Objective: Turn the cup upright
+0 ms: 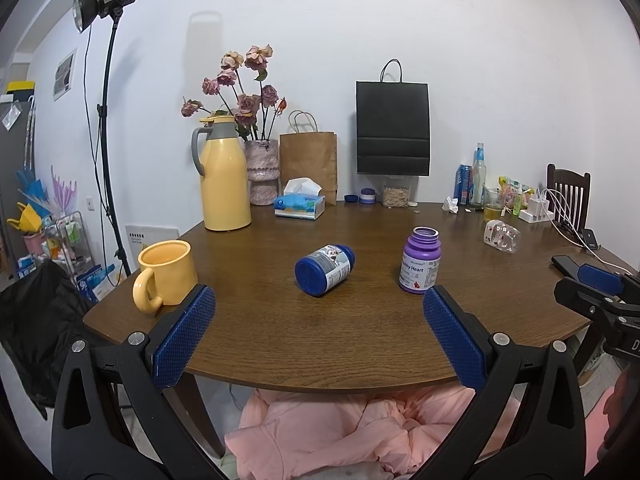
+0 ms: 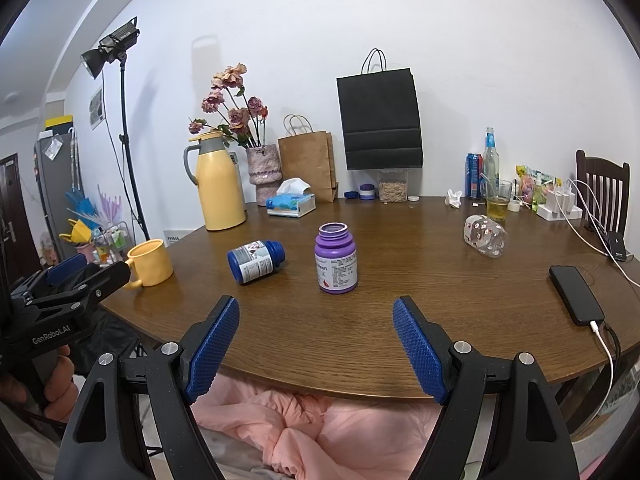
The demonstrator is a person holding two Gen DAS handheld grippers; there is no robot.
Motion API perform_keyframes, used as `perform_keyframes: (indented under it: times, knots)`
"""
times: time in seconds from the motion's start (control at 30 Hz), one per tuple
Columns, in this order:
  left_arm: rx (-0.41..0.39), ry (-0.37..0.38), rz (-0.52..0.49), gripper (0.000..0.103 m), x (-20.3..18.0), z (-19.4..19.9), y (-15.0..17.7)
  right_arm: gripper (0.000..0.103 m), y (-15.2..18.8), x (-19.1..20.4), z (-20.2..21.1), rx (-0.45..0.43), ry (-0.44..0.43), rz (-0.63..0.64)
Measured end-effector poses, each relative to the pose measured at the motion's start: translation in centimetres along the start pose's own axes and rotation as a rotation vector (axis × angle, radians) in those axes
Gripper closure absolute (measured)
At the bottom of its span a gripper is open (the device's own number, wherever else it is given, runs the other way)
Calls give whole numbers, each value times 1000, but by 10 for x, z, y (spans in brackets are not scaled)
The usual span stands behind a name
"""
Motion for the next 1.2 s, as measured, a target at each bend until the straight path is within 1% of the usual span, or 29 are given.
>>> perform_keyframes:
  times: [0.13, 1.2]
  knots:
    - [1, 0, 0, 0, 0, -1, 4, 20, -1, 0, 0, -1, 0, 0]
    - [6, 0, 0, 0, 0, 0, 7, 20, 2, -2, 1, -6, 5, 2]
Point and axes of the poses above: each gripper's, at about its wrist camera, not at the fingertips, and z roughly against the way its jaws point, x to its left, y to its underside, the point moved 8 cm from there along -z, roughly the way its jaws point, and after that the axes turned 7 degrees about -x, right-handed, at the moved point
